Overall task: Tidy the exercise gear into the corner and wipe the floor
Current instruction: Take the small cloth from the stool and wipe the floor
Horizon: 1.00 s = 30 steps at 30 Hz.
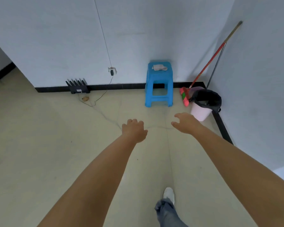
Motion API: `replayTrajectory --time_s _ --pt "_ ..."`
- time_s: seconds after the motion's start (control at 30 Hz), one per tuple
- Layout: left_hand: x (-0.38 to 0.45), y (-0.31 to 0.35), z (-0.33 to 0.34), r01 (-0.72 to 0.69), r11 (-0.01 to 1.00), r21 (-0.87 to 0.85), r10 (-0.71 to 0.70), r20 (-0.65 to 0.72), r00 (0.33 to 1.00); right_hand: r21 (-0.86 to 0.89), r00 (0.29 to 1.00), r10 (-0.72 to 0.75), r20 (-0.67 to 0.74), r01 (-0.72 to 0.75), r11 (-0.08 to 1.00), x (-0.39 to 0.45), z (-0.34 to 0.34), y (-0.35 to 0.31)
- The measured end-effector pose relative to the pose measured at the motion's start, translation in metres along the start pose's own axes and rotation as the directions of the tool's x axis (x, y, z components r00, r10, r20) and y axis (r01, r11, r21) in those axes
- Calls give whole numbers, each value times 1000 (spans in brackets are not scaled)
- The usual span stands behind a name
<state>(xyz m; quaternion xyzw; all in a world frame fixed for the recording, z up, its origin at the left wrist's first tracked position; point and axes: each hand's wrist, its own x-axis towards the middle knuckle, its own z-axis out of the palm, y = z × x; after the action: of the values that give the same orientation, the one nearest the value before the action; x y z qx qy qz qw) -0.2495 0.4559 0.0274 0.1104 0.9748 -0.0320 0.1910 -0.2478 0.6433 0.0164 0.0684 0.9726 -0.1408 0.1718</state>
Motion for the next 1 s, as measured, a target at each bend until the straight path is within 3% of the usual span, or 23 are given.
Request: replayTrajectory --time_s 0.2,0.5,0.73,1.0 --pt "158 18 -80 19 1000 12 -19 -27 999 -6 1000 -15 -18 15 1000 164 -85 28" --pt "388 -1 -153 21 1000 -8 -21 0 1000 -22 997 -58 41 59 998 402 -148 21" --pt "597 -38 -223 14 999 -47 -11 48 999 -47 995 29 99 -24 999 593 -196 16" --pt "774 -33 -276 -41 998 -50 47 107 993 -19 980 137 147 -135 991 752 -240 46"
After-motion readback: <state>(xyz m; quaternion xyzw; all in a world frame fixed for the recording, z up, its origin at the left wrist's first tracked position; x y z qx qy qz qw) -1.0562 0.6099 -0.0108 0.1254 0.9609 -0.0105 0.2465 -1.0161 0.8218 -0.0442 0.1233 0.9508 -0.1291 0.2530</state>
